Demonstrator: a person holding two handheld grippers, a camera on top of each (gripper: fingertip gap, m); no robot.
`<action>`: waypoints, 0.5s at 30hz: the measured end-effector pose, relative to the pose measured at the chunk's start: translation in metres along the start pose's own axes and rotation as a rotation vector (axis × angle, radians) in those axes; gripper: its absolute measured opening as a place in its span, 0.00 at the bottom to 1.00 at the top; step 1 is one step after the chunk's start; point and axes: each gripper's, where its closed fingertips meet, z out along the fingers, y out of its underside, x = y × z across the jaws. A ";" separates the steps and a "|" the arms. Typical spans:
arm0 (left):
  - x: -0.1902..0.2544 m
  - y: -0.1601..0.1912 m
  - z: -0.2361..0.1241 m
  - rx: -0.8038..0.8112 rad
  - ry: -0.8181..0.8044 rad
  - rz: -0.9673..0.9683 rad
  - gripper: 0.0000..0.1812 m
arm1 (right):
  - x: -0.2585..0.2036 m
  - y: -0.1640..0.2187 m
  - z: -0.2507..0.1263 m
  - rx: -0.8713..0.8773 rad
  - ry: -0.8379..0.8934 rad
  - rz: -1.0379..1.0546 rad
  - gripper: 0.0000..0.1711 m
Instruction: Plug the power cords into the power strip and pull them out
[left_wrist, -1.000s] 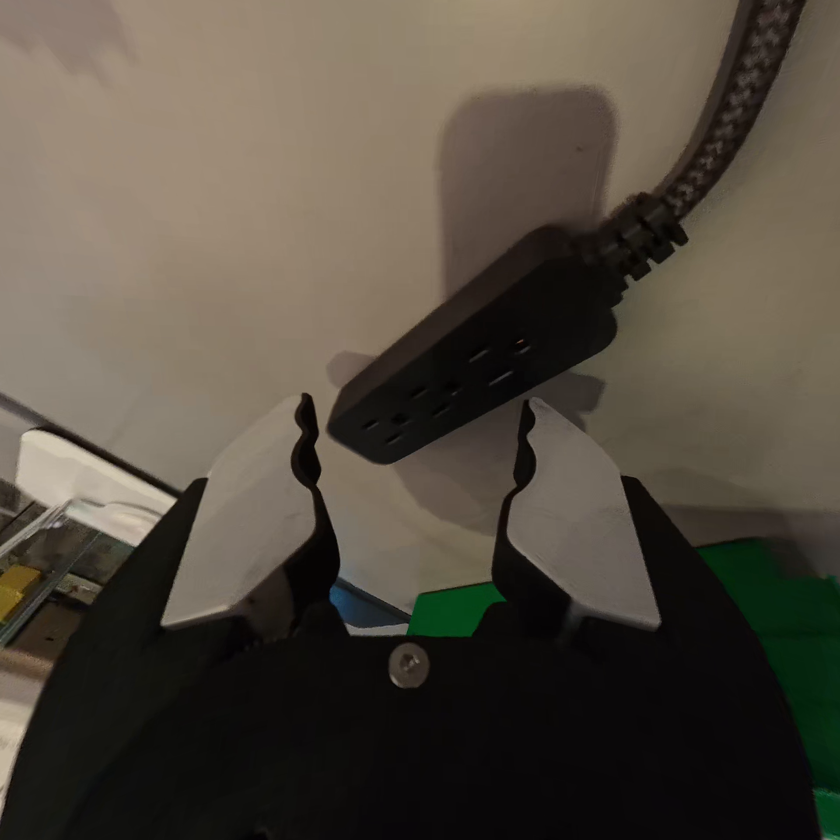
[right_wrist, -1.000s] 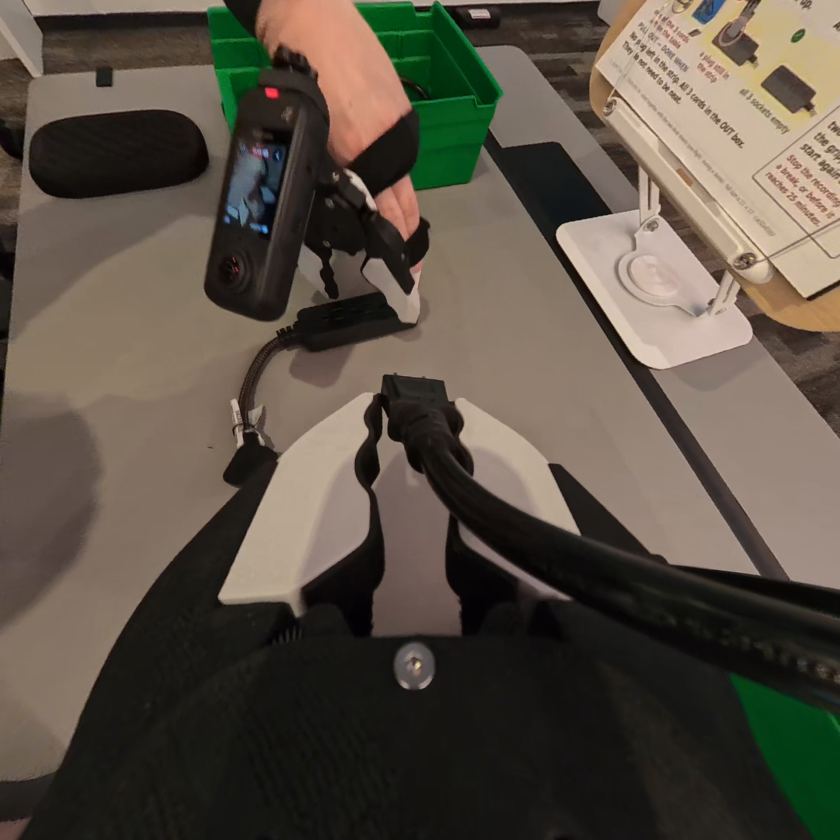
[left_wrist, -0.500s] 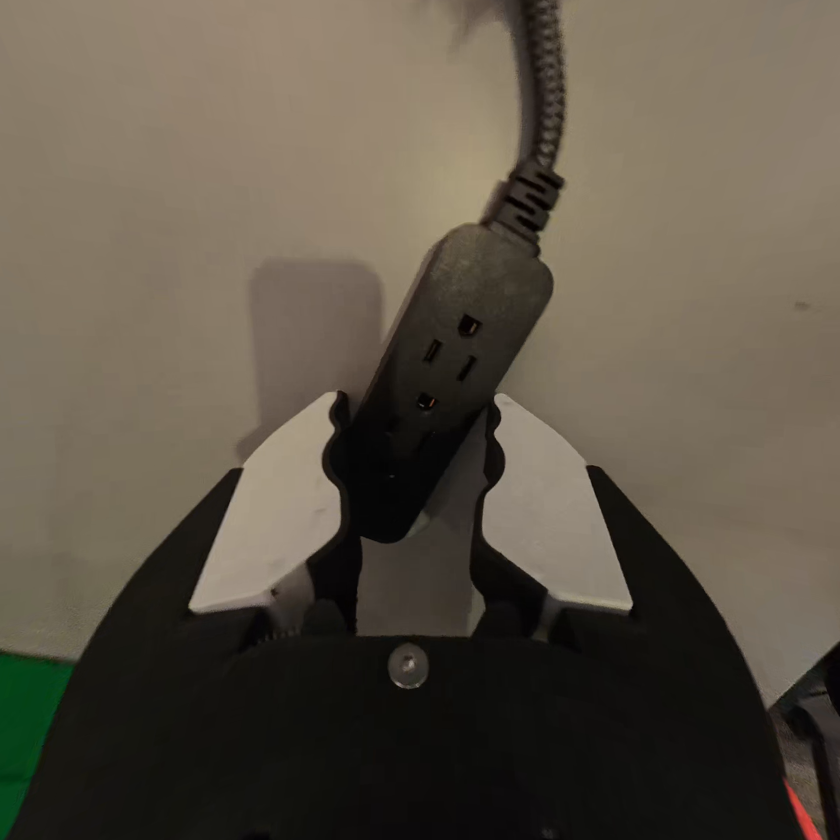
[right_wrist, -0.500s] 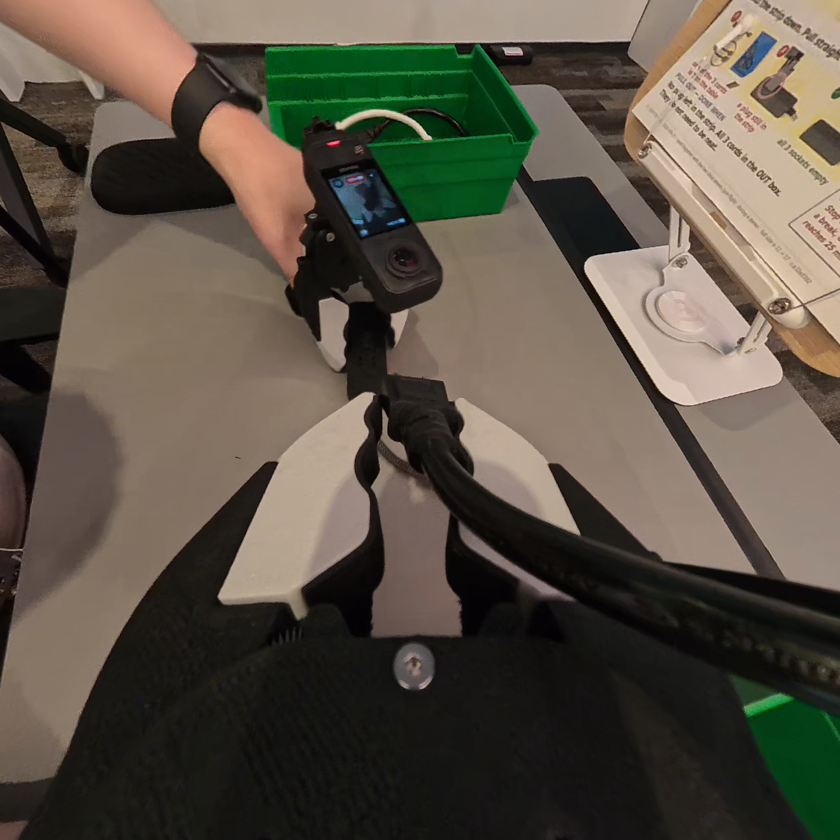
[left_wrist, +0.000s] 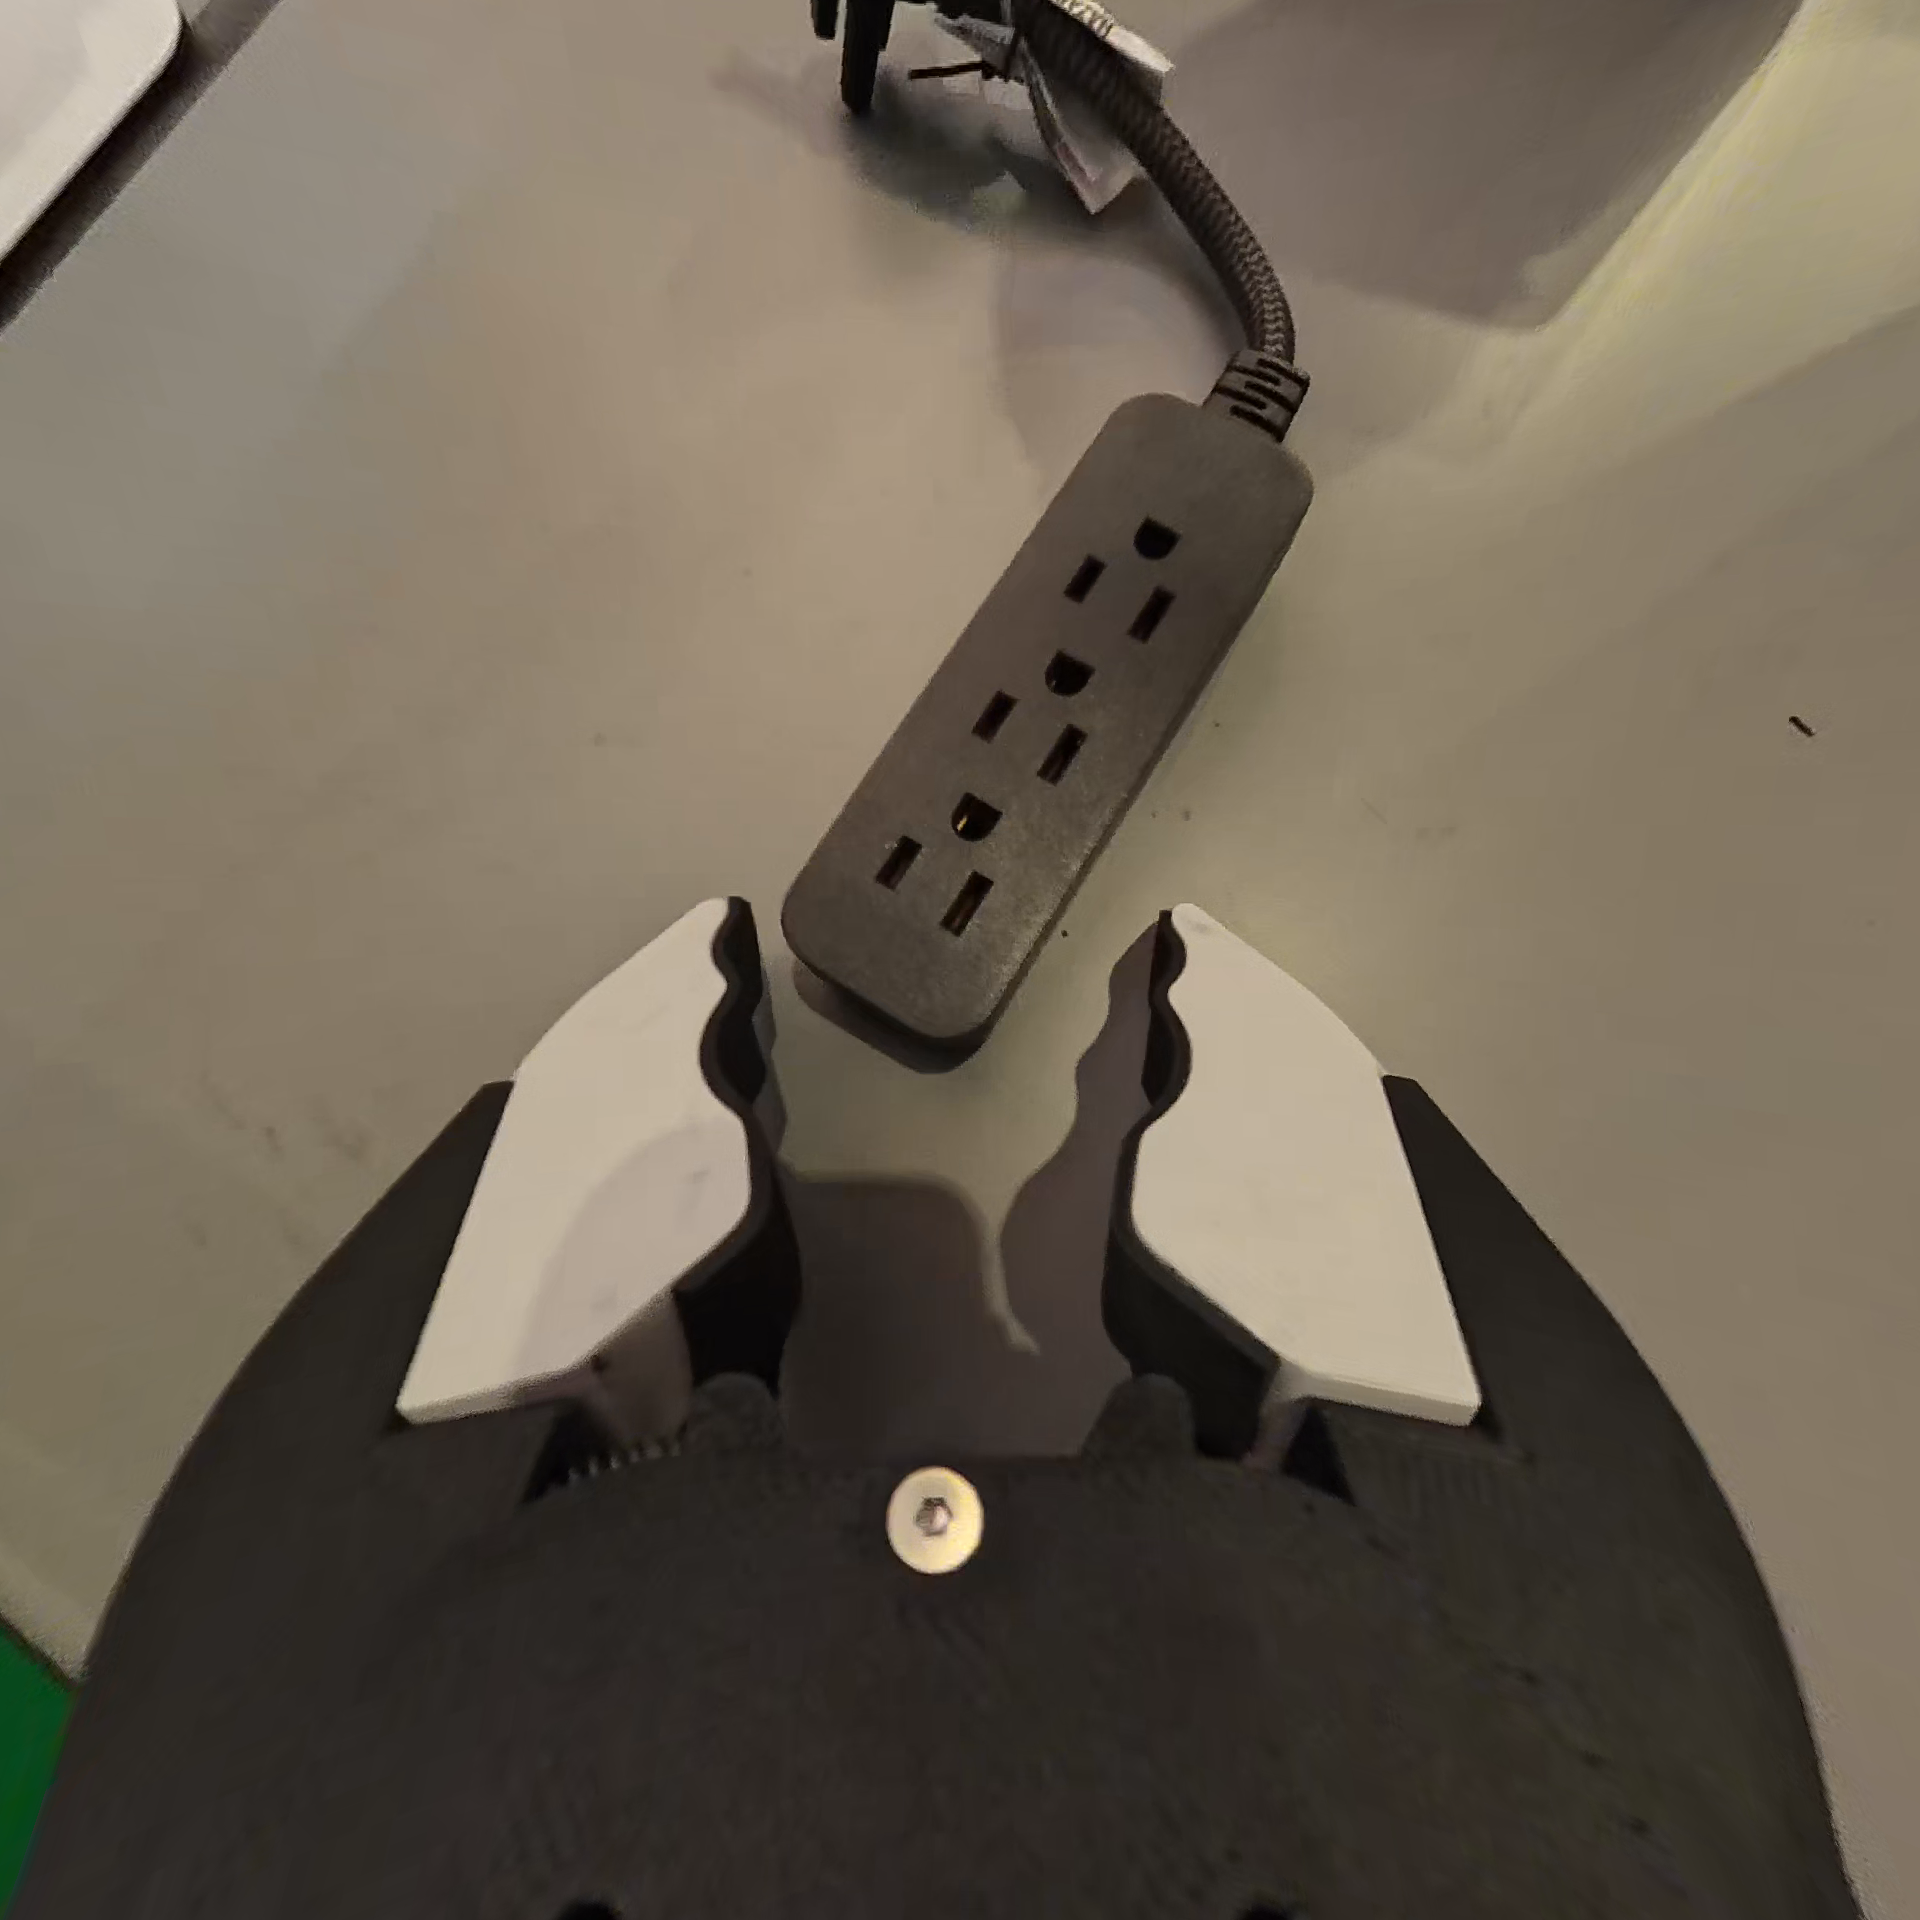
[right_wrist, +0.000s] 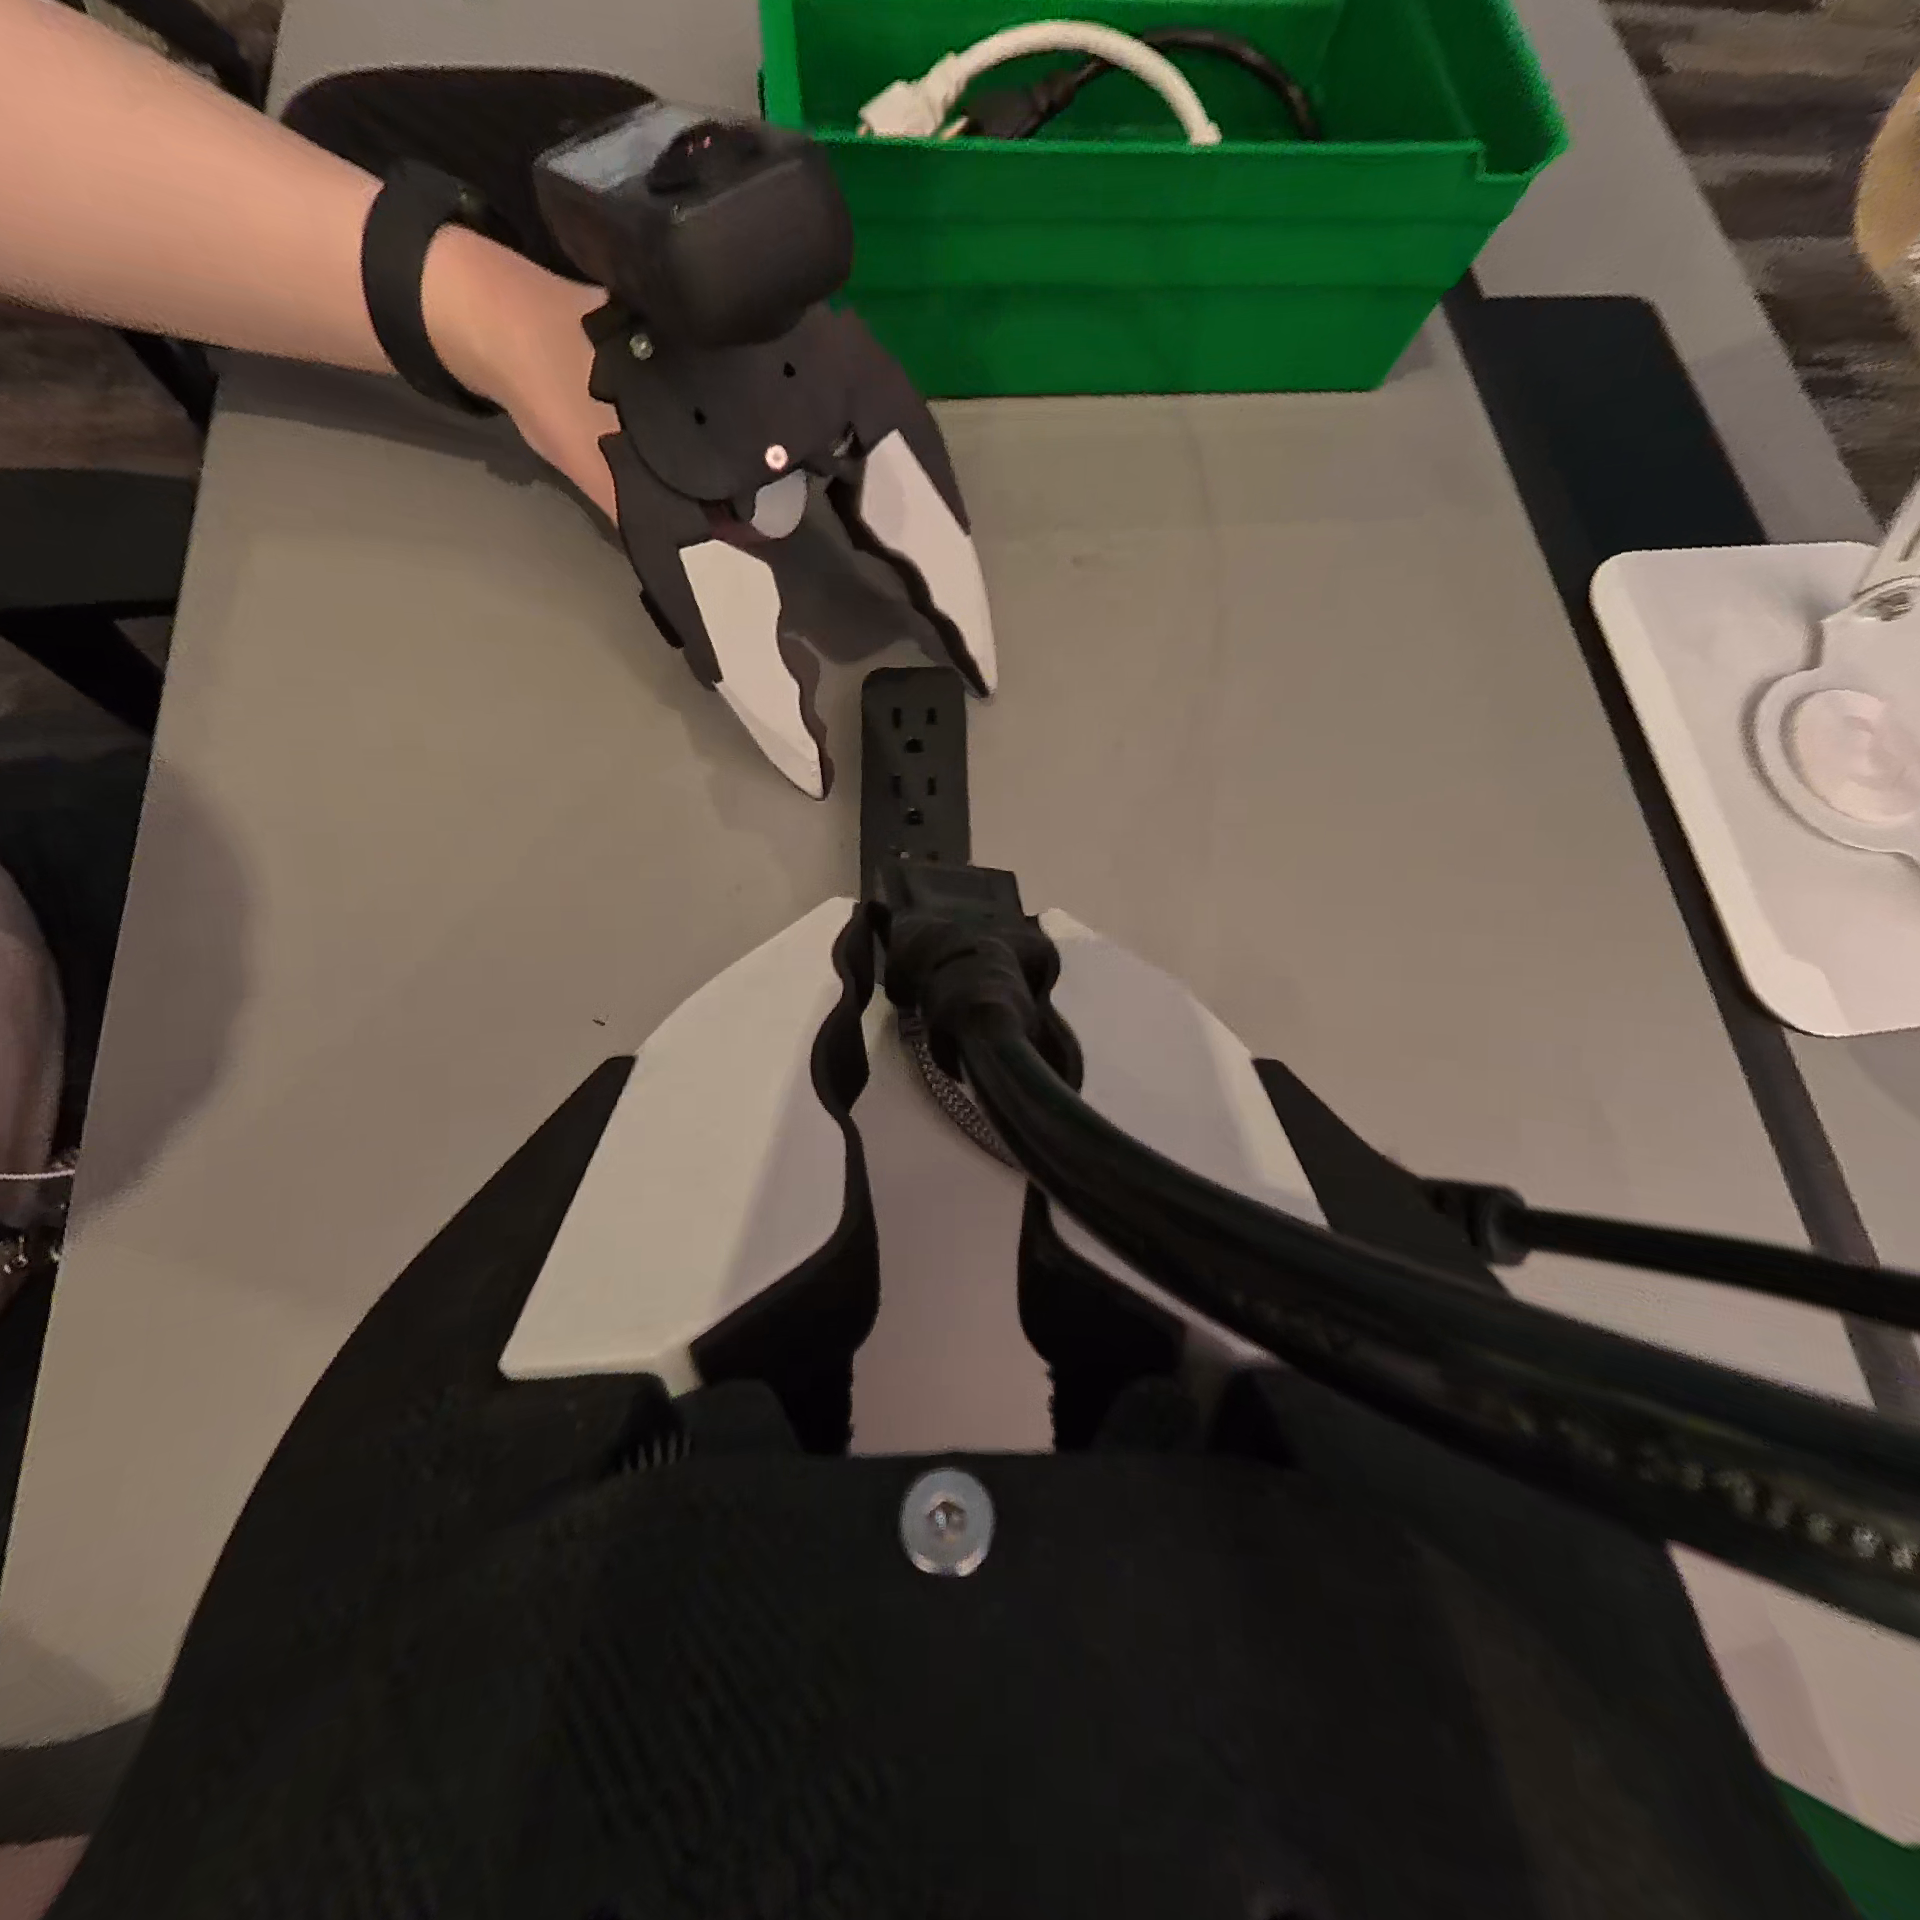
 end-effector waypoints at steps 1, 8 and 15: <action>-0.001 -0.002 0.002 0.007 0.008 0.017 0.38 | -0.001 0.002 0.005 -0.014 -0.004 -0.001 0.16; 0.005 -0.007 0.011 0.006 0.160 0.007 0.30 | -0.006 0.007 0.034 -0.065 -0.041 -0.004 0.16; 0.002 -0.004 0.009 0.005 0.144 -0.003 0.33 | -0.005 0.021 0.054 -0.137 -0.051 0.008 0.16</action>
